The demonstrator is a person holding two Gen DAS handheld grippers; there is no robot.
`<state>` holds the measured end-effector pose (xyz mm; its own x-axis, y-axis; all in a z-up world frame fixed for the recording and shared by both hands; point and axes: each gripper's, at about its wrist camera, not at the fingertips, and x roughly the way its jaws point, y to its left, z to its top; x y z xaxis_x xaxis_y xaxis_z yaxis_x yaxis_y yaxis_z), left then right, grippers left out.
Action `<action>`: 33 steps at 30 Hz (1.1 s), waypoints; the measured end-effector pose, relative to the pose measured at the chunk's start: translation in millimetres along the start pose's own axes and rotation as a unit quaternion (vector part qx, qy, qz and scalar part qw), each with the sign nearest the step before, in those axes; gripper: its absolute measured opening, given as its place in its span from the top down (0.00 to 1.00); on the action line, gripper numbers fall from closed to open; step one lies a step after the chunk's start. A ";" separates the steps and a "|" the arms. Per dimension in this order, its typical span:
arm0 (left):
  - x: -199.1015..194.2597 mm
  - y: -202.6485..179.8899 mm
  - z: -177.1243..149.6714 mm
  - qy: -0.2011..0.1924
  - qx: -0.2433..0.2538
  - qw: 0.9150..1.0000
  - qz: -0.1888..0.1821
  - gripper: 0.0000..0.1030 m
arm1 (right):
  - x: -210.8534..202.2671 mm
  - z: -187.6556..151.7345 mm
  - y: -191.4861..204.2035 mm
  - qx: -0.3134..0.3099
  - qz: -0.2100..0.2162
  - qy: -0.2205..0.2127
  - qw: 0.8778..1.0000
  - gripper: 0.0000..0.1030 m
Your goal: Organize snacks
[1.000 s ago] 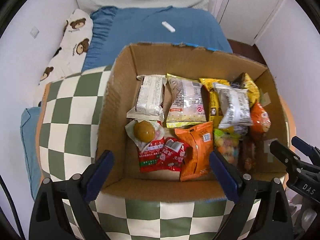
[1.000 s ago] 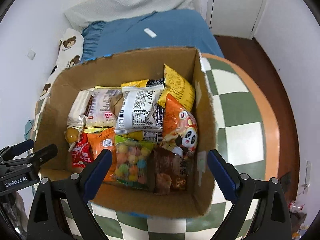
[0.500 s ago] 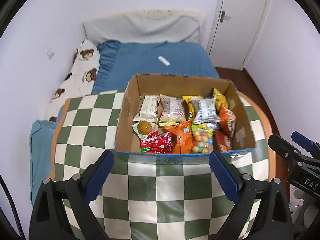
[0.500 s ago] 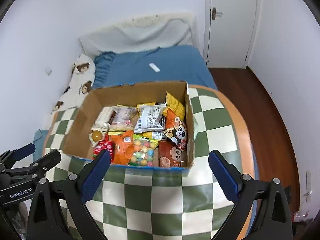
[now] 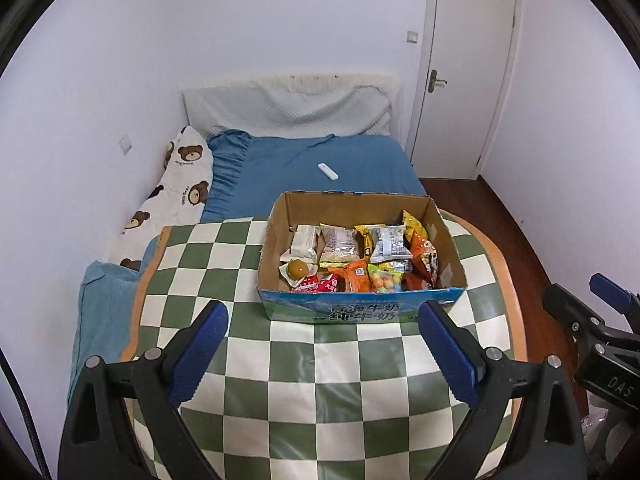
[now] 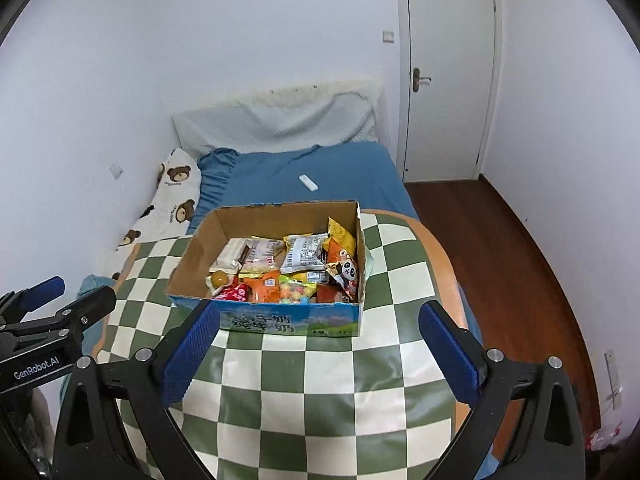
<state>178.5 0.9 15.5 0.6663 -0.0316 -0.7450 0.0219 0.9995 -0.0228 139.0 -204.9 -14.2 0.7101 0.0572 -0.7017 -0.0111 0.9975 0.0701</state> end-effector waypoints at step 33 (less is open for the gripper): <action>31.2 -2.4 2.9 -0.011 -0.004 0.999 0.048 0.00 | 23.8 -5.9 4.5 0.013 -0.006 -0.003 1.000 0.00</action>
<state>201.3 -2.5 -5.8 0.6818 0.0649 -0.7286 -0.0495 0.9979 0.0426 151.7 -198.8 -34.7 0.7137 0.0444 -0.6991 0.0159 0.9967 0.0795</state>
